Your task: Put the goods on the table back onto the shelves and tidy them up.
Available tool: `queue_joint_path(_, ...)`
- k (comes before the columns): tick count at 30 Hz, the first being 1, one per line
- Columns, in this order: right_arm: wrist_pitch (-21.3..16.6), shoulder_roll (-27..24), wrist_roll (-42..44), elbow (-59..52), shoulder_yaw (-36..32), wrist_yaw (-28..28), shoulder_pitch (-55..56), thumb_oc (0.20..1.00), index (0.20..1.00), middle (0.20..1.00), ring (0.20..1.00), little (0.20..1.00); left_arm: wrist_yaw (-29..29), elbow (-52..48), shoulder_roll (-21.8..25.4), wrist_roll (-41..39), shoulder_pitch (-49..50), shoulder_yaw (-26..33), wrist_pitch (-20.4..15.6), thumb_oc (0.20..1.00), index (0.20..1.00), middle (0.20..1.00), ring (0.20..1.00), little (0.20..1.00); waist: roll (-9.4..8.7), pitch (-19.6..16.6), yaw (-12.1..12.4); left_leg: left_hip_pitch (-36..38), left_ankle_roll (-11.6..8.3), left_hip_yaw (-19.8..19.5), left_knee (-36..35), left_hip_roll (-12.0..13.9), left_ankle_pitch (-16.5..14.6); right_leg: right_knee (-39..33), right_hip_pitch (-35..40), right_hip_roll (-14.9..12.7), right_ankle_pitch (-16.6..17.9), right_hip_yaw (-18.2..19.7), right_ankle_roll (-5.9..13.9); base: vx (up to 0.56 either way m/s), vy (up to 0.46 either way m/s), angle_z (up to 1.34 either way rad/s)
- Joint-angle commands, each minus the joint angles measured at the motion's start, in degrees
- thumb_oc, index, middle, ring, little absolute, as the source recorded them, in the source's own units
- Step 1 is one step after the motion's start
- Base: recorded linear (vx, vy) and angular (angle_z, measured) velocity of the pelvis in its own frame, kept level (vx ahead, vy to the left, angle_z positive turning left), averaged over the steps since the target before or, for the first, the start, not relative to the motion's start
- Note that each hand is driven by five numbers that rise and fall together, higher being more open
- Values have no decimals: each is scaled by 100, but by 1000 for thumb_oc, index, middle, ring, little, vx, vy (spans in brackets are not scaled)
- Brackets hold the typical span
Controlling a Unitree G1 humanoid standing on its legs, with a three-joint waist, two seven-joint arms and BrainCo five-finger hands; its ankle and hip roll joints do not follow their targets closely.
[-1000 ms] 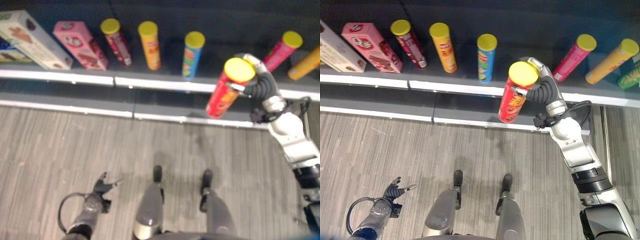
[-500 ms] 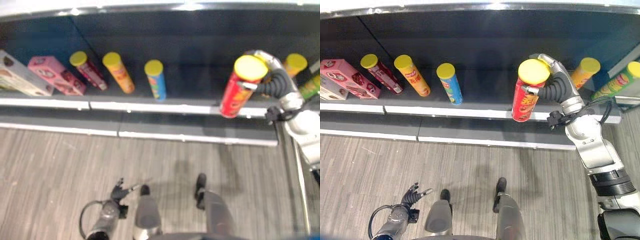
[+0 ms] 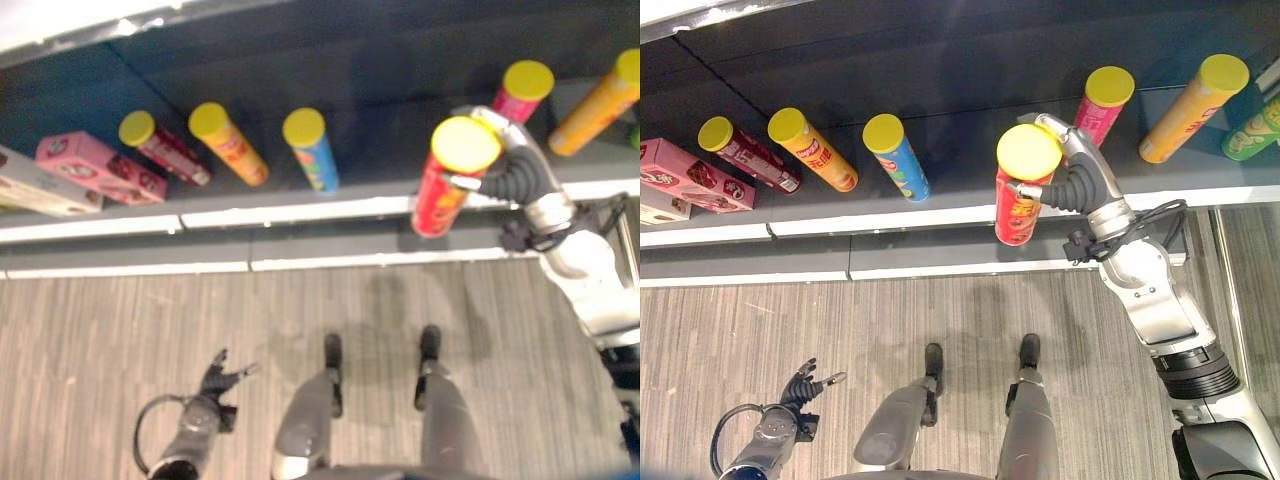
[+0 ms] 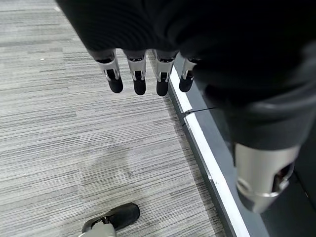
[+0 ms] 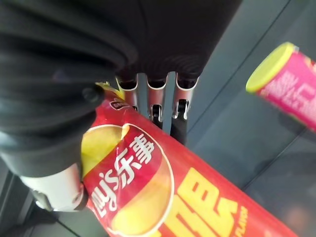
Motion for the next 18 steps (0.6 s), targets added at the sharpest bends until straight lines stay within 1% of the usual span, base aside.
queue_joint_path(1,-277,-24,-211,-133,48,-353,-706,200,200,200,200,200,170,72,282,53,84,-38,-62,1000,1000,1000,1000,1000,-145,-114,118,-110,-67,-152,689,179,-713,-301,-142,-169,-153,271,555,-58,-46,3)
queue_joint_path(2,-246,-26,-361,-16,124,-471,-869,200,200,200,200,200,201,55,285,20,55,-81,-73,1000,1000,1000,1000,1000,-127,-30,144,-180,-67,-194,708,168,-701,-264,-217,-169,-147,264,536,-49,-39,1)
queue_joint_path(4,-215,-40,-466,64,161,-543,-964,200,200,200,200,200,224,45,284,-6,48,-88,-72,1000,1000,1000,1000,1000,-120,9,155,-219,-63,-224,729,164,-701,-243,-246,-173,-144,269,530,-39,-45,7)
queue_joint_path(6,-138,-65,-738,291,247,-736,-1237,200,200,200,200,200,282,61,278,-98,57,-84,-75,1000,1000,1000,1000,1000,-59,124,221,-337,-63,-281,746,156,-669,-186,-354,-190,-139,226,513,-46,-51,18)
queue_joint_path(7,-141,-64,-740,300,258,-741,-1249,200,200,200,200,200,282,60,276,-98,56,-80,-75,1000,1000,1000,1000,1000,-57,122,214,-346,-63,-285,752,155,-670,-183,-360,-191,-140,223,513,-36,-21,21)
queue_joint_path(12,-78,-4,-830,721,291,-1073,-1666,200,200,200,200,200,352,281,229,-130,99,-99,-59,1000,1000,1000,1000,1000,83,296,303,-523,-75,-352,712,137,-595,-131,-560,-225,-108,144,518,-36,-16,17)
queue_joint_path(13,-40,1,-802,899,261,-1210,-1820,200,200,200,200,200,363,352,242,-154,102,-88,-51,1000,1000,1000,1000,1000,143,356,328,-596,-84,-369,685,126,-554,-124,-653,-241,-90,126,527,-30,-15,16)
queue_joint_path(14,-42,0,-802,907,268,-1213,-1832,200,200,200,200,200,363,354,239,-154,98,-85,-52,1000,1000,1000,1000,1000,144,353,322,-607,-84,-372,688,125,-553,-121,-662,-242,-90,123,527,-34,-16,6)
queue_joint_path(15,-16,-18,-859,1051,244,-1353,-2005,200,200,200,200,200,372,385,237,-160,114,-104,-65,1000,1000,1000,1000,1000,208,377,352,-652,-101,-371,631,110,-507,-120,-732,-270,-73,88,538,-11,-3,7)
queue_joint_path(16,-18,-19,-858,1059,254,-1357,-2016,200,200,200,200,200,372,386,233,-160,112,-102,-66,1000,1000,1000,1000,1000,209,374,346,-658,-101,-373,627,109,-503,-119,-739,-271,-73,86,538,-26,3,7)
queue_joint_path(18,31,-52,-946,1179,250,-1548,-2288,200,200,200,200,200,390,383,230,-203,111,-125,-78,1000,1000,1000,1000,1000,293,413,362,-733,-110,-368,576,80,-452,-109,-840,-308,-55,52,547,-7,8,3)
